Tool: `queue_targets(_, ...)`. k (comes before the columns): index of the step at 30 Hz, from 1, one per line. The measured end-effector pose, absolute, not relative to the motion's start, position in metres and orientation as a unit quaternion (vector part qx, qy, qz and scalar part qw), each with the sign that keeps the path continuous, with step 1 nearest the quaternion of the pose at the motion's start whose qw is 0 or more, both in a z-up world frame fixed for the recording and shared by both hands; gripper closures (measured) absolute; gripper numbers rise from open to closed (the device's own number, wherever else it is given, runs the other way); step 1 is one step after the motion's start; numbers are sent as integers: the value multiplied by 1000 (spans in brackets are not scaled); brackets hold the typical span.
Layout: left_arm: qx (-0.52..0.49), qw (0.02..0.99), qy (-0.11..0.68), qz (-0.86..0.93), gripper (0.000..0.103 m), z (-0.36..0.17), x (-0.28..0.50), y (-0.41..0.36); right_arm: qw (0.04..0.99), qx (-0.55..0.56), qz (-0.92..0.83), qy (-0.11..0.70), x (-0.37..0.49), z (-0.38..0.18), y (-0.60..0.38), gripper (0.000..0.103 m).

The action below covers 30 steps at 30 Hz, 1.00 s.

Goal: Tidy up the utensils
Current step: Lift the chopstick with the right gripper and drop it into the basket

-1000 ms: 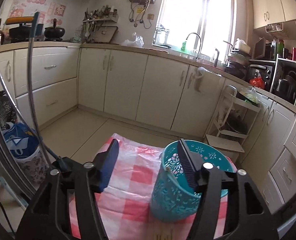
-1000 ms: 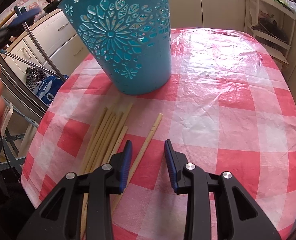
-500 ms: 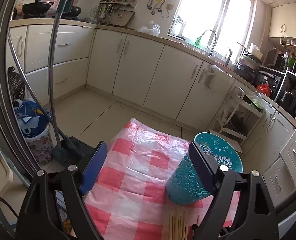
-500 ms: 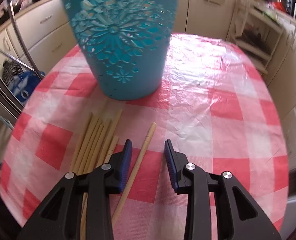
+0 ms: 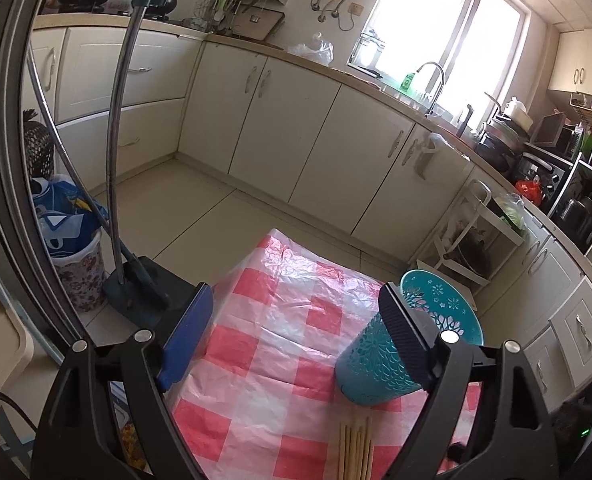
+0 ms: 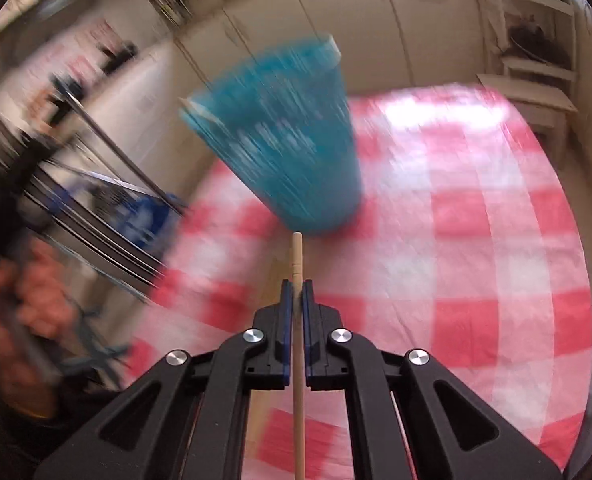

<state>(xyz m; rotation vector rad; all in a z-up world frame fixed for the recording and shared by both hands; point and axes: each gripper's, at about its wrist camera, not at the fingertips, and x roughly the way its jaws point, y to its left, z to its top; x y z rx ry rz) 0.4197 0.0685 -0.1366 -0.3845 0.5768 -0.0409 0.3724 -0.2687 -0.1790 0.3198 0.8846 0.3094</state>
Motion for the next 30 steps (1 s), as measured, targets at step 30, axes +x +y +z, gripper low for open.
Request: queue_targets(30,-175,942,285,-13,19,-143,423,58,976,135,-25,168,493,-123,-234,82)
